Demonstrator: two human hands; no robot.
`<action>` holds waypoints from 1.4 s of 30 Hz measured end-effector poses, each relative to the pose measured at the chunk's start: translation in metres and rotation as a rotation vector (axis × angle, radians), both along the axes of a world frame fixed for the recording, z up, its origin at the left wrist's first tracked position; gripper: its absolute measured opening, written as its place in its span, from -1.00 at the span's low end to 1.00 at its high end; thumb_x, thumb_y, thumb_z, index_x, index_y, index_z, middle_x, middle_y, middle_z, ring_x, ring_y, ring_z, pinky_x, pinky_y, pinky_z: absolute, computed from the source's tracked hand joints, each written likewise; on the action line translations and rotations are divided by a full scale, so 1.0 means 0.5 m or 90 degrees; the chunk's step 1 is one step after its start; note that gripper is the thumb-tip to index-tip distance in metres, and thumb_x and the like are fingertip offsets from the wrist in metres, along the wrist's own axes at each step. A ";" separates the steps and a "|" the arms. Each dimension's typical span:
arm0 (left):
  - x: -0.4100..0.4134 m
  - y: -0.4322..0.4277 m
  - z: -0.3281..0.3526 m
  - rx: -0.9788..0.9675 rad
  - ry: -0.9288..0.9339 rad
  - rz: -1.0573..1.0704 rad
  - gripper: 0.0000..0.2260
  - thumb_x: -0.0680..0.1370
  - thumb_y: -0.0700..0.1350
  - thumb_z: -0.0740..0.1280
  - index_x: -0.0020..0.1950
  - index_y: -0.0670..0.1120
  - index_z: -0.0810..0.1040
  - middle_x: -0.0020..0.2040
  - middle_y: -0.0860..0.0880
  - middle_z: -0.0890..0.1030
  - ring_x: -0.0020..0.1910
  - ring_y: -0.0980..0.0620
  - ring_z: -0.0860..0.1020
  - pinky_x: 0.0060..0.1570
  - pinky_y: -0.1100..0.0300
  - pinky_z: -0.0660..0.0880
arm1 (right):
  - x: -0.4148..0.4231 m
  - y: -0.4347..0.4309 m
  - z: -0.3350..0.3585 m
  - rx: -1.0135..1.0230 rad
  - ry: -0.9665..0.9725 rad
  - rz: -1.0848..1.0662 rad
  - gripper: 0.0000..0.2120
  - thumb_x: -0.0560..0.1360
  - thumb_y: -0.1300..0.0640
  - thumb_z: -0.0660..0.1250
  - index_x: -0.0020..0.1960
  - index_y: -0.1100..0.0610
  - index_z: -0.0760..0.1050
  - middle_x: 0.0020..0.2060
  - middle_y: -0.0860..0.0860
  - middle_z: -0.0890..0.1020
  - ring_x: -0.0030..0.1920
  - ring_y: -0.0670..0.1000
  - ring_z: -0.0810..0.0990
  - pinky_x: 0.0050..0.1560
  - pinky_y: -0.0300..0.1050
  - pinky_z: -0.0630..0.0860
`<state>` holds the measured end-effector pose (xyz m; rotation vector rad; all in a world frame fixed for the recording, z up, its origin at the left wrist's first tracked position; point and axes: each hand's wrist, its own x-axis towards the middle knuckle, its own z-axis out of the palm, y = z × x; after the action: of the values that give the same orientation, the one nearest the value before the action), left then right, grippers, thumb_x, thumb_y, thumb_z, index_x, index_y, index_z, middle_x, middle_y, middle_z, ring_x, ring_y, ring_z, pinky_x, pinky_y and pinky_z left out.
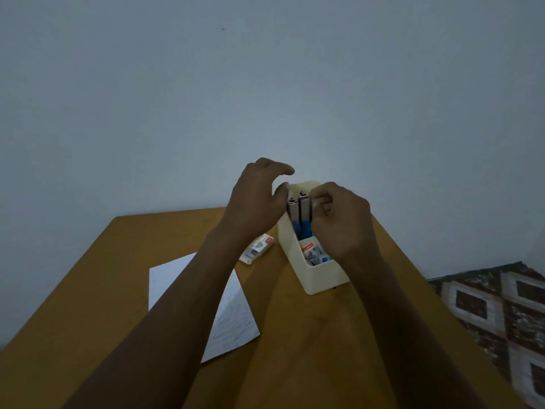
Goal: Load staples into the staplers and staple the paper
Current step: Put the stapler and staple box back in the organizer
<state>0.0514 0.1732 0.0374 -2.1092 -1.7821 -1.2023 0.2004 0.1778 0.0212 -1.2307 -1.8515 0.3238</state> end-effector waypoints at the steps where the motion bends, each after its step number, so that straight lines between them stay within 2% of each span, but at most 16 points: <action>1: -0.018 -0.012 0.002 0.003 -0.011 0.009 -0.76 0.56 -0.19 0.30 0.23 -0.07 0.56 0.21 -0.05 0.57 0.20 0.02 0.48 0.12 0.30 0.31 | -0.018 -0.008 0.004 0.019 0.010 0.017 -0.88 0.55 0.22 0.25 0.04 0.15 0.53 -0.15 -0.04 0.55 -0.26 -0.14 0.46 -0.25 -0.49 0.34; 3: -0.050 -0.032 0.004 -0.001 -0.043 0.022 -0.77 0.56 -0.20 0.30 0.21 -0.08 0.57 0.19 -0.04 0.58 0.14 0.05 0.50 0.11 0.25 0.38 | -0.049 -0.022 0.005 0.038 0.026 0.057 -0.86 0.54 0.27 0.24 0.02 0.15 0.55 -0.10 0.01 0.63 -0.20 -0.14 0.52 -0.13 -0.40 0.44; 5: -0.090 -0.054 -0.003 -0.017 -0.068 0.043 -0.77 0.56 -0.21 0.31 0.20 -0.08 0.57 0.17 -0.04 0.59 0.09 0.08 0.51 0.10 0.22 0.42 | -0.085 -0.034 0.001 0.019 -0.005 0.104 -0.80 0.53 0.30 0.23 0.10 0.15 0.54 0.00 0.05 0.64 -0.10 -0.08 0.56 -0.03 -0.32 0.48; 7: -0.124 -0.071 -0.020 -0.047 -0.077 0.060 -0.78 0.56 -0.21 0.30 0.19 -0.08 0.58 0.15 -0.03 0.60 0.04 0.13 0.50 0.07 0.26 0.40 | -0.113 -0.041 -0.008 -0.030 -0.092 0.147 -0.73 0.52 0.32 0.24 0.19 0.15 0.50 0.08 0.07 0.61 -0.02 -0.04 0.56 0.01 -0.35 0.45; 9: -0.160 -0.088 -0.044 -0.083 -0.080 0.074 -0.78 0.56 -0.21 0.30 0.18 -0.08 0.59 0.13 -0.03 0.61 0.02 0.15 0.50 0.05 0.31 0.37 | -0.140 -0.042 -0.025 -0.108 -0.195 0.188 -0.64 0.51 0.30 0.28 0.29 0.13 0.42 0.23 0.08 0.53 0.16 0.01 0.52 0.21 -0.22 0.42; 10: -0.173 -0.095 -0.055 -0.099 -0.081 0.077 -0.78 0.55 -0.22 0.30 0.18 -0.08 0.59 0.12 -0.03 0.62 0.02 0.13 0.51 0.05 0.31 0.37 | -0.150 -0.043 -0.037 -0.145 -0.223 0.203 -0.58 0.50 0.29 0.30 0.34 0.11 0.38 0.29 0.07 0.48 0.24 0.04 0.48 0.30 -0.16 0.37; 12: -0.198 -0.110 -0.080 -0.126 -0.093 0.083 -0.78 0.55 -0.22 0.32 0.17 -0.09 0.60 0.12 -0.04 0.62 0.04 0.09 0.54 0.04 0.31 0.38 | -0.168 -0.040 -0.061 -0.192 -0.251 0.222 -0.49 0.49 0.27 0.33 0.40 0.07 0.30 0.38 0.04 0.38 0.33 0.06 0.38 0.35 -0.11 0.28; 16: -0.225 -0.128 -0.133 -0.188 -0.100 0.078 -0.78 0.55 -0.19 0.34 0.19 -0.08 0.59 0.15 -0.02 0.61 0.01 0.16 0.49 0.01 0.33 0.36 | -0.200 -0.007 -0.104 -0.201 -0.351 0.216 -0.40 0.48 0.21 0.37 0.44 0.06 0.22 0.45 0.04 0.27 0.42 0.07 0.24 0.42 -0.06 0.17; 20: -0.242 -0.133 -0.178 -0.230 -0.123 0.074 -0.77 0.56 -0.15 0.33 0.21 -0.06 0.58 0.19 0.00 0.59 0.08 0.12 0.51 0.04 0.33 0.34 | -0.211 0.025 -0.154 -0.191 -0.433 0.194 -0.37 0.52 0.17 0.32 0.49 0.02 0.10 0.53 0.00 0.04 0.52 0.07 -0.06 0.48 0.01 -0.05; 22: -0.249 -0.133 -0.192 -0.234 -0.136 0.072 -0.76 0.55 -0.14 0.34 0.22 -0.06 0.57 0.19 0.01 0.59 0.09 0.13 0.51 0.03 0.35 0.34 | -0.214 0.035 -0.175 -0.163 -0.428 0.199 -0.45 0.55 0.25 0.24 0.47 0.05 0.15 0.51 0.03 0.09 0.52 0.09 -0.04 0.48 -0.01 -0.02; 25: -0.251 -0.138 -0.204 -0.233 -0.151 0.061 -0.74 0.54 -0.14 0.36 0.23 -0.06 0.56 0.18 0.02 0.59 0.08 0.15 0.51 0.03 0.34 0.37 | -0.213 0.050 -0.195 -0.102 -0.384 0.191 -0.53 0.48 0.37 0.25 0.35 0.11 0.34 0.36 0.07 0.35 0.37 0.08 0.26 0.37 -0.10 0.20; 30: -0.247 -0.141 -0.217 -0.254 -0.147 0.051 -0.64 0.50 -0.07 0.42 0.29 -0.01 0.51 0.18 0.05 0.57 0.09 0.13 0.51 0.08 0.24 0.47 | -0.211 0.054 -0.226 0.092 -0.367 0.216 -0.68 0.38 0.29 0.44 0.12 0.21 0.54 0.04 0.20 0.59 0.01 0.24 0.53 -0.01 0.08 0.46; 32: -0.245 -0.141 -0.223 -0.257 -0.148 0.056 -0.58 0.48 -0.06 0.44 0.32 0.02 0.47 0.19 0.06 0.57 0.09 0.13 0.51 0.10 0.19 0.51 | -0.214 0.052 -0.233 0.130 -0.352 0.227 -0.71 0.38 0.23 0.46 0.09 0.22 0.55 -0.01 0.20 0.60 -0.05 0.23 0.55 -0.06 0.08 0.48; 36: -0.240 -0.143 -0.228 -0.248 -0.158 0.052 -0.55 0.47 -0.02 0.45 0.34 0.03 0.46 0.14 0.08 0.58 0.03 0.16 0.53 0.05 0.19 0.53 | -0.215 0.046 -0.233 0.157 -0.361 0.278 -0.68 0.47 0.04 0.31 0.14 0.20 0.53 0.04 0.15 0.58 0.02 0.13 0.52 -0.02 0.04 0.51; 40: -0.236 -0.146 -0.222 -0.219 -0.204 0.042 -0.70 0.50 -0.05 0.41 0.23 0.02 0.54 0.04 0.08 0.63 -0.08 0.18 0.58 -0.05 0.25 0.54 | -0.215 0.011 -0.208 0.223 -0.279 0.339 -0.76 0.32 0.26 0.36 -0.02 0.28 0.56 0.04 0.05 0.44 -0.09 0.16 0.59 -0.15 -0.06 0.55; 42: -0.238 -0.147 -0.222 -0.219 -0.219 0.046 -0.70 0.51 -0.07 0.41 0.23 0.01 0.55 -0.01 0.10 0.62 -0.12 0.21 0.57 -0.08 0.30 0.53 | -0.215 0.005 -0.201 0.236 -0.256 0.348 -0.73 0.29 0.27 0.37 -0.01 0.27 0.53 0.04 0.07 0.45 -0.11 0.18 0.61 -0.18 -0.03 0.58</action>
<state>-0.0678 0.0998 -0.0735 -2.0772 -2.3436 -1.3939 0.0929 0.1801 -0.0794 -0.5458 -2.4527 0.0125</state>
